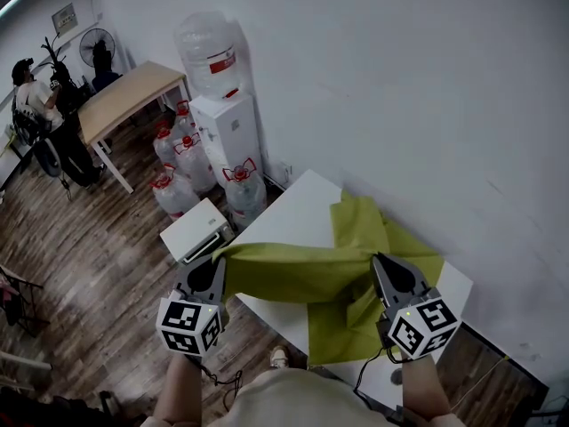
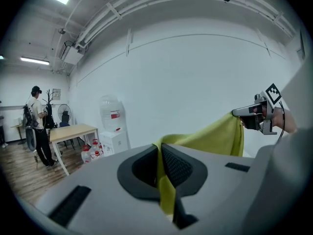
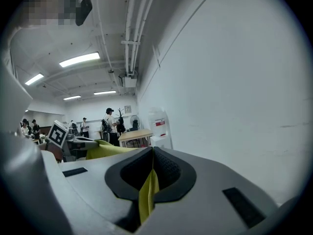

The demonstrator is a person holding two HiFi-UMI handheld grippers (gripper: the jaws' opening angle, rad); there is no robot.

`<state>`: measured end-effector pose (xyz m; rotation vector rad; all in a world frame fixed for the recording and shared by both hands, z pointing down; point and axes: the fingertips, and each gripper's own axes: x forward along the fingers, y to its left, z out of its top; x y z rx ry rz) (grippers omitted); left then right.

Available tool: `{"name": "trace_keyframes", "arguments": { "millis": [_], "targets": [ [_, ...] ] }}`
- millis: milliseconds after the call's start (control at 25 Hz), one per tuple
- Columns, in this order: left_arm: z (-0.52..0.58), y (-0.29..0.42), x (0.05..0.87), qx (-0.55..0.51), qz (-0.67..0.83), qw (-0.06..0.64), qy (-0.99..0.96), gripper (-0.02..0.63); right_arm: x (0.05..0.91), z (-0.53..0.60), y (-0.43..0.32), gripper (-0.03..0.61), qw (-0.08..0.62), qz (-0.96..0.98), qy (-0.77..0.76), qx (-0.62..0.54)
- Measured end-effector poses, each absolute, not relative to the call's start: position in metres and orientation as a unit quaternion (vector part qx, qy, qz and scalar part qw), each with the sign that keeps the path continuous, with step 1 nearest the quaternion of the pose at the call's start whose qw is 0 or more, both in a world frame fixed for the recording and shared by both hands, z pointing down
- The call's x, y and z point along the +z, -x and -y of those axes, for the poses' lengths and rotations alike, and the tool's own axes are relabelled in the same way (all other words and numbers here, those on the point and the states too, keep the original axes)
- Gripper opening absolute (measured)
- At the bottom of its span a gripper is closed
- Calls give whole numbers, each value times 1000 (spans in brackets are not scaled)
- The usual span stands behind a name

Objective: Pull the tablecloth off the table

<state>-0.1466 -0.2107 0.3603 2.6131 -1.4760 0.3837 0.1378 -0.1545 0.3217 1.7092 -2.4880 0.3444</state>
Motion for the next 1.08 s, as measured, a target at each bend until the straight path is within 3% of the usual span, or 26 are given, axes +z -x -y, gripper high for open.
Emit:
{"name": "trace_keyframes", "arguments": {
  "millis": [1080],
  "targets": [
    [200,146,372,133,470,85,-869,21,340,142,-138,34,95,809,-572,91]
  ]
}}
